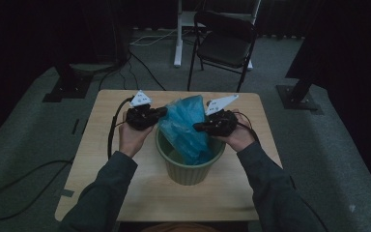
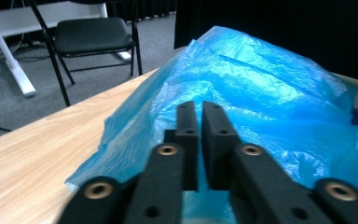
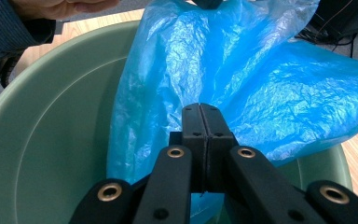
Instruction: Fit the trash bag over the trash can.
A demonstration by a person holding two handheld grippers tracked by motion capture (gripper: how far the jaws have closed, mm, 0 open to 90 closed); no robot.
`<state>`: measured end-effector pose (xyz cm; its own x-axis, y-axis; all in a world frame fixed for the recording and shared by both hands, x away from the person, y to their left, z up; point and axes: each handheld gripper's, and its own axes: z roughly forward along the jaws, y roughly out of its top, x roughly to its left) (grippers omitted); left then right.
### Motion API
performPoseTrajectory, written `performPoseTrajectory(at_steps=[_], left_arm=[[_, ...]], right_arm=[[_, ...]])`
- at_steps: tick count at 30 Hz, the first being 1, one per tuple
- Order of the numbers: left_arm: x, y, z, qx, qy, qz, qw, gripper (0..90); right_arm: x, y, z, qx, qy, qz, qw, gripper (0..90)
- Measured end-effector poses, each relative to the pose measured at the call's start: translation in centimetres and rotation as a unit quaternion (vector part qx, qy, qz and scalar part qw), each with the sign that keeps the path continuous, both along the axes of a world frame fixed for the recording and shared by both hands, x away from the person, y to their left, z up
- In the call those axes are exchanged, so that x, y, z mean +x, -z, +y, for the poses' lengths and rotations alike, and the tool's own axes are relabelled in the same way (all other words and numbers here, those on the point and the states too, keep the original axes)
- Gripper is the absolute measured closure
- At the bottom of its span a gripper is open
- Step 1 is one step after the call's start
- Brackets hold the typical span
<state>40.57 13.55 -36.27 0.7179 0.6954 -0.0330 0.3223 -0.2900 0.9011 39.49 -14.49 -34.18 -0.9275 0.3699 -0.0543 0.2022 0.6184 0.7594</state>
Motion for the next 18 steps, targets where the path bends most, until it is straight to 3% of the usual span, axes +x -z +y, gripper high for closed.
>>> performPoseTrajectory(at_steps=[2,5,8,12,15,18], left_arm=[[-0.3,-0.2,0.0,0.010,-0.009,-0.014,0.9998,89.9],[-0.2,-0.4,0.3,0.001,-0.028,-0.016,0.9995,86.0],[0.5,-0.7,0.7,-0.017,-0.034,-0.003,0.9993,70.7],[1.3,-1.0,0.6,-0.036,-0.016,0.011,0.9992,52.0],[2.0,-0.8,0.3,-0.042,-0.013,0.032,0.9985,43.6],[2.8,-0.3,-0.1,-0.049,-0.010,0.061,0.9969,44.6]], right_arm=[[-0.1,0.0,-0.1,0.002,-0.001,-0.002,1.0000,89.9],[-0.2,0.0,-0.3,0.003,-0.003,-0.003,1.0000,89.9],[-0.3,0.0,-0.4,0.004,-0.002,-0.003,1.0000,89.9],[-0.3,0.1,-0.3,0.005,-0.002,-0.002,1.0000,89.9],[-0.3,0.2,-0.2,0.006,-0.005,-0.003,1.0000,89.9],[-0.4,0.2,-0.2,0.007,-0.007,-0.003,0.9999,89.9]])
